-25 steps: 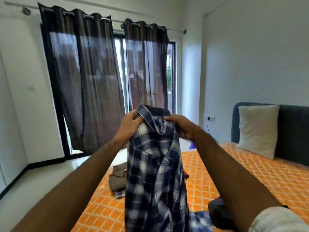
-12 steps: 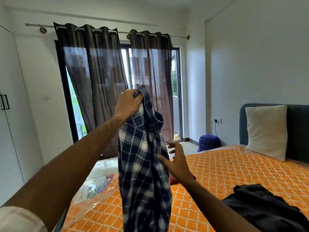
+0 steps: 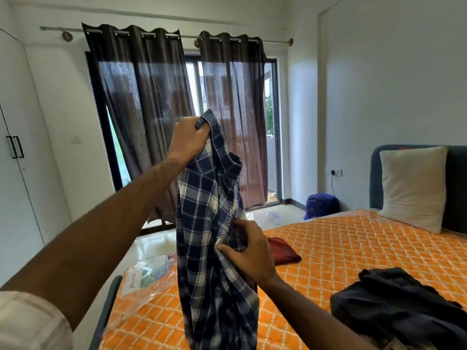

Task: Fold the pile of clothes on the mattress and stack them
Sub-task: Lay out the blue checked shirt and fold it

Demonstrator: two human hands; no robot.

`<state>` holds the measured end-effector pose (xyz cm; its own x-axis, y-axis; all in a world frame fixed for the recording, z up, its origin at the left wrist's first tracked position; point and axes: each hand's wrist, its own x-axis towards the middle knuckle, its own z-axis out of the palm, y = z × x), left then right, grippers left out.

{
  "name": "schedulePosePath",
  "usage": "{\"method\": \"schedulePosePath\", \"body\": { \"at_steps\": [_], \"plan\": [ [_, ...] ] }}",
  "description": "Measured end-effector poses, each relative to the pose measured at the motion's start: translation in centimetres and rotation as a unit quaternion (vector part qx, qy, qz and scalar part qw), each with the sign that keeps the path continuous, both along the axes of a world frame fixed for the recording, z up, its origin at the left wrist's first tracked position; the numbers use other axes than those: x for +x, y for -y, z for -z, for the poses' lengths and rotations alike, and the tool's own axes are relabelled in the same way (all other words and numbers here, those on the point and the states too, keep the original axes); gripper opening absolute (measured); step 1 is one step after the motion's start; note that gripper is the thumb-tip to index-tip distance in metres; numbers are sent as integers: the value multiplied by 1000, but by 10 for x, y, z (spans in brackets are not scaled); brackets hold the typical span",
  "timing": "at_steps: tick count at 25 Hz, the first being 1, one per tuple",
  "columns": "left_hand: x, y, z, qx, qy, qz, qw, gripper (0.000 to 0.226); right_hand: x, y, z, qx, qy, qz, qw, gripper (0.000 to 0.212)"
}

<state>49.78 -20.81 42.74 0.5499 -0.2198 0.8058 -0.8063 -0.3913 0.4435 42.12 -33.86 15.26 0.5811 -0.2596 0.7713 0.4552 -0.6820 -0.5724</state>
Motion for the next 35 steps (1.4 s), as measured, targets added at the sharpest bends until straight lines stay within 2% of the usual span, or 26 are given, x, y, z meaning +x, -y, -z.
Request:
{"method": "schedulePosePath", "body": {
  "at_steps": [4, 7, 11, 17, 18, 20, 23, 25, 26, 28, 30, 31, 32, 35],
  "plan": [
    [5, -4, 7, 5, -3, 3, 1000, 46, 9, -4, -14, 172, -44, -106, 978, 33],
    [9, -5, 10, 4, -10, 20, 1000, 47, 20, -1, -24, 232, -91, -150, 957, 19],
    [13, -4, 12, 0, -29, 57, 998, 48, 27, 2, -32, 309, -140, -231, 912, 19],
    [40, -30, 18, -20, -61, 36, 997, 47, 19, 45, -40, 375, -133, -275, 875, 25],
    [48, -36, 23, -13, -76, 22, 997, 45, 16, 58, -48, 374, -139, -270, 877, 27],
    [64, -49, 38, 21, -108, -2, 994, 37, 13, 88, -65, 335, -159, -223, 902, 32],
    [79, -57, 69, 68, -157, -28, 985, 34, 16, 121, -95, 268, -152, -84, 948, 22],
    [76, -47, 84, 80, -160, -49, 983, 33, 20, 120, -108, 235, -136, -24, 962, 23],
    [72, -38, 88, 80, -150, -58, 984, 32, 21, 111, -113, 224, -136, -36, 964, 29],
    [58, -16, 92, 78, -129, -47, 988, 31, 25, 84, -120, 176, -151, -123, 965, 49],
    [43, 5, 90, 110, -115, 44, 986, 24, 32, 59, -127, 118, -158, -209, 958, 65],
    [38, 11, 90, 130, -126, 114, 977, 14, 34, 53, -132, 97, -154, -231, 956, 65],
    [34, 13, 90, 138, -152, 190, 960, 6, 35, 49, -138, 83, -144, -238, 957, 60],
    [32, -3, 92, 97, -269, 322, 903, 23, 39, 66, -150, 73, -135, -180, 972, 37]
  ]
}}
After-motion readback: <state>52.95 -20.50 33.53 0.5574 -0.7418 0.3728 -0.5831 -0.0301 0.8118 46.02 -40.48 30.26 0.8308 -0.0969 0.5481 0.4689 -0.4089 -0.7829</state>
